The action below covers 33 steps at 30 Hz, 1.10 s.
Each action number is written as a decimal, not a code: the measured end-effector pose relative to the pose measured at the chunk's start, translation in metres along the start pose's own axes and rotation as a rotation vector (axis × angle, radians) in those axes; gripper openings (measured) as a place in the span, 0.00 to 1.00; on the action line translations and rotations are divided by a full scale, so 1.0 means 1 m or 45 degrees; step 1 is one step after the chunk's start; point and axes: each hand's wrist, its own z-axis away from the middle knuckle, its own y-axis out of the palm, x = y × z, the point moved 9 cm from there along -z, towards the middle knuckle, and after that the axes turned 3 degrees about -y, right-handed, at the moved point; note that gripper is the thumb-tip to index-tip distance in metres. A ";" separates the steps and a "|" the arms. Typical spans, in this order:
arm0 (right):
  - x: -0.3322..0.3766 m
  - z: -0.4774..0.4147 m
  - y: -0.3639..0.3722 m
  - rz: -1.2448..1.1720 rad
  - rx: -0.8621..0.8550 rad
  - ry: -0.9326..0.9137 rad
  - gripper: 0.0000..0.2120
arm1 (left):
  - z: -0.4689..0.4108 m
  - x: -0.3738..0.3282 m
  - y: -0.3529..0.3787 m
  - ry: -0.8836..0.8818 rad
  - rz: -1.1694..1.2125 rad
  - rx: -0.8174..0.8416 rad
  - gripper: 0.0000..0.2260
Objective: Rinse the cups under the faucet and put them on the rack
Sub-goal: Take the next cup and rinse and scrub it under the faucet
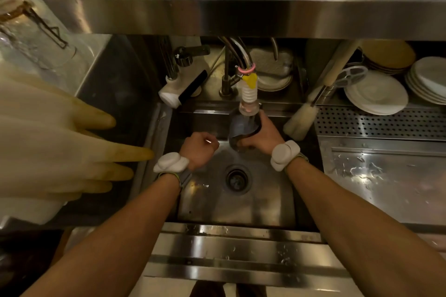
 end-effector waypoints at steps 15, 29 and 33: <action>-0.003 0.009 0.000 0.024 0.097 0.023 0.44 | 0.000 0.003 0.001 -0.010 0.011 0.013 0.07; 0.004 0.015 -0.006 0.024 0.088 0.091 0.42 | 0.006 -0.010 -0.007 0.023 0.009 0.012 0.06; 0.004 0.016 0.007 0.090 0.142 0.110 0.42 | 0.005 -0.008 -0.004 0.031 0.008 0.038 0.08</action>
